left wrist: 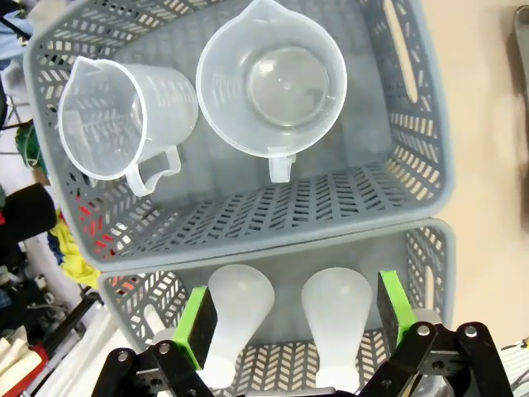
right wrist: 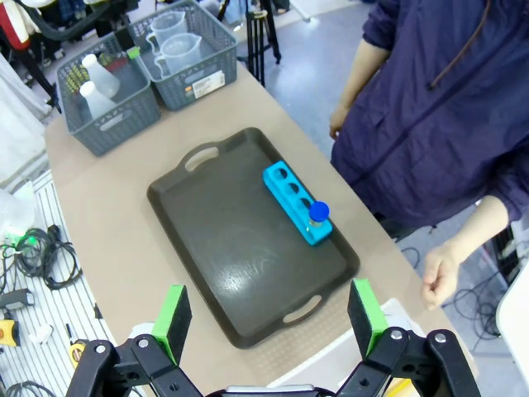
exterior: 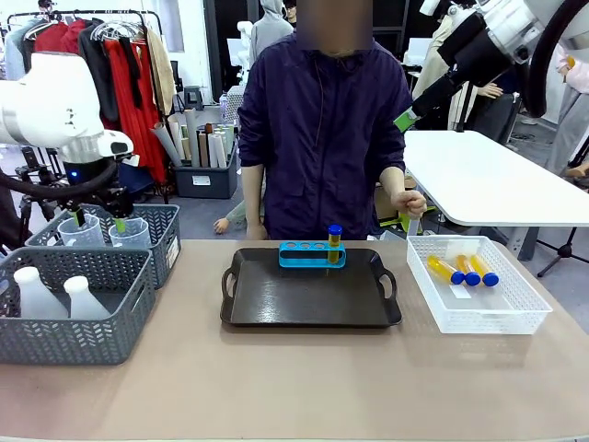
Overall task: Prepare the laboratory tools.
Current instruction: Pick up one Large Measuring Cup and place it on the Handle tray.
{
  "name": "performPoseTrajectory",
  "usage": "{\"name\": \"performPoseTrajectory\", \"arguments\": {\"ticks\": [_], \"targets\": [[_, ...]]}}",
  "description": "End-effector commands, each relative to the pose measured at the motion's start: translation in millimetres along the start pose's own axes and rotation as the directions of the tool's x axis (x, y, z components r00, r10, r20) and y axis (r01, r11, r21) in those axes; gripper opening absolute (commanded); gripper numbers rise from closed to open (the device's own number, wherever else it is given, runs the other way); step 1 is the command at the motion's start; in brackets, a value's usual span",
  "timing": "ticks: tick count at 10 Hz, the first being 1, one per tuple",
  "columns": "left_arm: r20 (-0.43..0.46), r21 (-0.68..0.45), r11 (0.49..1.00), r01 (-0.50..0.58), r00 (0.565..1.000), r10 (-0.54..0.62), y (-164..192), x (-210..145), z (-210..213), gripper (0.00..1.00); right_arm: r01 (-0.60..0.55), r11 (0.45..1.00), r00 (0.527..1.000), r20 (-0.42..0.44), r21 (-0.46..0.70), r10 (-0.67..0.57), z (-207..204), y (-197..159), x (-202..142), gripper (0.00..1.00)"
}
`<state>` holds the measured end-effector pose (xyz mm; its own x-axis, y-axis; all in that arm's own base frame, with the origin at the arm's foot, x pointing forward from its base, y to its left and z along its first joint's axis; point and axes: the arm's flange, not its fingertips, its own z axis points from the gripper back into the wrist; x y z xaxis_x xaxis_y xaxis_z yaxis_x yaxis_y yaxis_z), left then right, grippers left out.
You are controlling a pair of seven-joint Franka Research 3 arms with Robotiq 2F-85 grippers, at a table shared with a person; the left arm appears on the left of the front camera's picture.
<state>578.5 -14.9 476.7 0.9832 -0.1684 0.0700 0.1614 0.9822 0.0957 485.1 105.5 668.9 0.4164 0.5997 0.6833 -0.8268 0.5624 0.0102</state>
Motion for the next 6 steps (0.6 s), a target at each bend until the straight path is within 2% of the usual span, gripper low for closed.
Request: {"name": "performPoseTrajectory", "arguments": {"ticks": [1, 5, 6], "targets": [[-0.017, 0.026, 0.998, -0.052, 0.998, 0.052, -2.6, 18.8, -21.7, 1.0, -0.001, 1.0, 1.0, 0.003, 0.001, 0.001, 0.8, -0.3, 0.1, 1.0], [0.083, 0.059, 0.997, -0.054, 0.995, 0.049, -1.5, 47.6, -53.9, 1.0, -0.001, 1.0, 1.0, 0.003, 0.001, 0.001, 0.8, -0.3, 0.1, 1.0], [0.072, 0.067, 0.996, -0.059, 0.996, 0.054, -2.0, 50.6, -59.8, 1.0, -0.001, 1.0, 1.0, 0.003, 0.001, 0.001, 0.8, -0.3, 0.1, 1.0]]}}
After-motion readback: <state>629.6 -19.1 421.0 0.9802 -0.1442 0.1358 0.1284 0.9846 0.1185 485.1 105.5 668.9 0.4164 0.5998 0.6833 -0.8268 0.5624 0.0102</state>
